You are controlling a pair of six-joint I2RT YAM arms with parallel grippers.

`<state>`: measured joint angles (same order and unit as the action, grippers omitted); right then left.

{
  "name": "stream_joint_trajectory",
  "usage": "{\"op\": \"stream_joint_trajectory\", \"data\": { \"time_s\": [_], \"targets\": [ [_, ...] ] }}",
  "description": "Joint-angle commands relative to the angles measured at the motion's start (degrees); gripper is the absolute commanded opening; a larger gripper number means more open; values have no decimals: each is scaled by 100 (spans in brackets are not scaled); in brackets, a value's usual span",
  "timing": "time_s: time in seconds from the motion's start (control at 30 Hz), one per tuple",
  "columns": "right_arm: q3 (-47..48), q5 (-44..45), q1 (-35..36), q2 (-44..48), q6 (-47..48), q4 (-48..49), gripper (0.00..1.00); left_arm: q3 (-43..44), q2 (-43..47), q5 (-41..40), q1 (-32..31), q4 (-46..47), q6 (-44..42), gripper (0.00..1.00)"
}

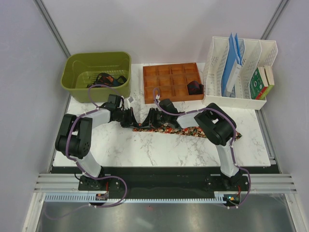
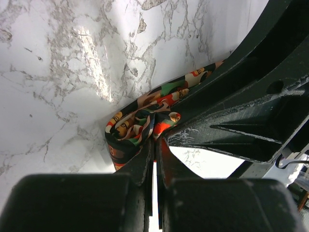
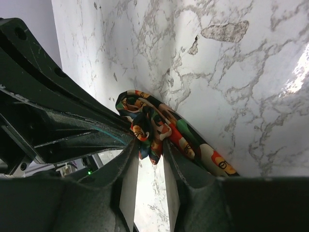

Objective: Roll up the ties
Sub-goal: Roll the tie at the center of the board.

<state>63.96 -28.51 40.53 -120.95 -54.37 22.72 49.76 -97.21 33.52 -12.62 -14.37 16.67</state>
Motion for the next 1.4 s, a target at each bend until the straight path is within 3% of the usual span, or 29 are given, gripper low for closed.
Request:
{"op": "stream_joint_trajectory", "data": {
  "time_s": [0.0,0.17,0.37,0.63,1.07,1.37],
  "targets": [
    [186,197,86,-104,58,-30,28,-1,-158,-276,-74,48,-67,4],
    [152,372,95,-192,163,-215,1,-71,166,-153,-48,57,-76,18],
    [-59,461,60,-140,207,-426,0,-308,939,-30,330,-100,-14,37],
    [-68,549,60,-149,234,-505,0,-546,818,-144,805,-145,21,45],
    [-86,505,60,-193,234,-479,0,-801,431,515,805,830,469,41],
    [-86,487,60,-254,199,-435,0,-845,641,919,779,1138,733,15]
  ]
}}
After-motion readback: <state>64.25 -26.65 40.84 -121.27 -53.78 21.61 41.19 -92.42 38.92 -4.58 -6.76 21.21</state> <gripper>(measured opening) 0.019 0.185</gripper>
